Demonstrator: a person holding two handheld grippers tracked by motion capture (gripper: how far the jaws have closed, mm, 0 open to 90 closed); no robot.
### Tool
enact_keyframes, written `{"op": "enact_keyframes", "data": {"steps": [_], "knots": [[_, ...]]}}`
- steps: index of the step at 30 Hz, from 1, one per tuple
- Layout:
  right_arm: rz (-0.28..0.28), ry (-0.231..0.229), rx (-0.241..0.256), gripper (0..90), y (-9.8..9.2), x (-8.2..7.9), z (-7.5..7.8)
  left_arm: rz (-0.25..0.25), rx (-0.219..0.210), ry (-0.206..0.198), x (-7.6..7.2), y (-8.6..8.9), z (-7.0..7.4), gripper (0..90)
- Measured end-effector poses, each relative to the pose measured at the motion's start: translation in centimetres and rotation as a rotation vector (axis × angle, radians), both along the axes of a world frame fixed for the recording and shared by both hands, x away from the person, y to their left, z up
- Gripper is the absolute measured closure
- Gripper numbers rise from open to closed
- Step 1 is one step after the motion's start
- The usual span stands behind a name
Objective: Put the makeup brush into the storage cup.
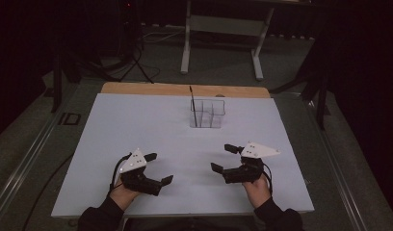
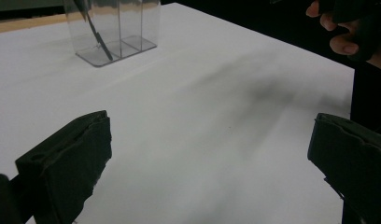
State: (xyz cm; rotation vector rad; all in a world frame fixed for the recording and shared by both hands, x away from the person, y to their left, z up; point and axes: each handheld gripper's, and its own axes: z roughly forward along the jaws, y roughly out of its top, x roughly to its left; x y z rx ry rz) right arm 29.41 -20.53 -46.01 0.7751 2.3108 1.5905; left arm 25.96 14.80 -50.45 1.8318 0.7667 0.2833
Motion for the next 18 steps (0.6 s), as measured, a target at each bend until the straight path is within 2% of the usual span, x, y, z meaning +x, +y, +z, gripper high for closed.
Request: {"op": "enact_keyframes", "data": {"steps": [8,11,18], "knots": [[-0.012,0.0,0.004,13.1,-0.39,0.2,0.07,0.013,0.01,0.012,0.14,0.22,-0.33,0.3],[-0.014,-0.001,0.005,13.1,-0.46,0.26,0.04,0.01,-0.001,0.03,0.27,0.26,-0.41,0.3],[-0.012,0.005,0.0,13.1,-0.49,0.4,-0.1,0.027,-0.02,0.037,0.46,0.63,-0.44,0.3]]}}
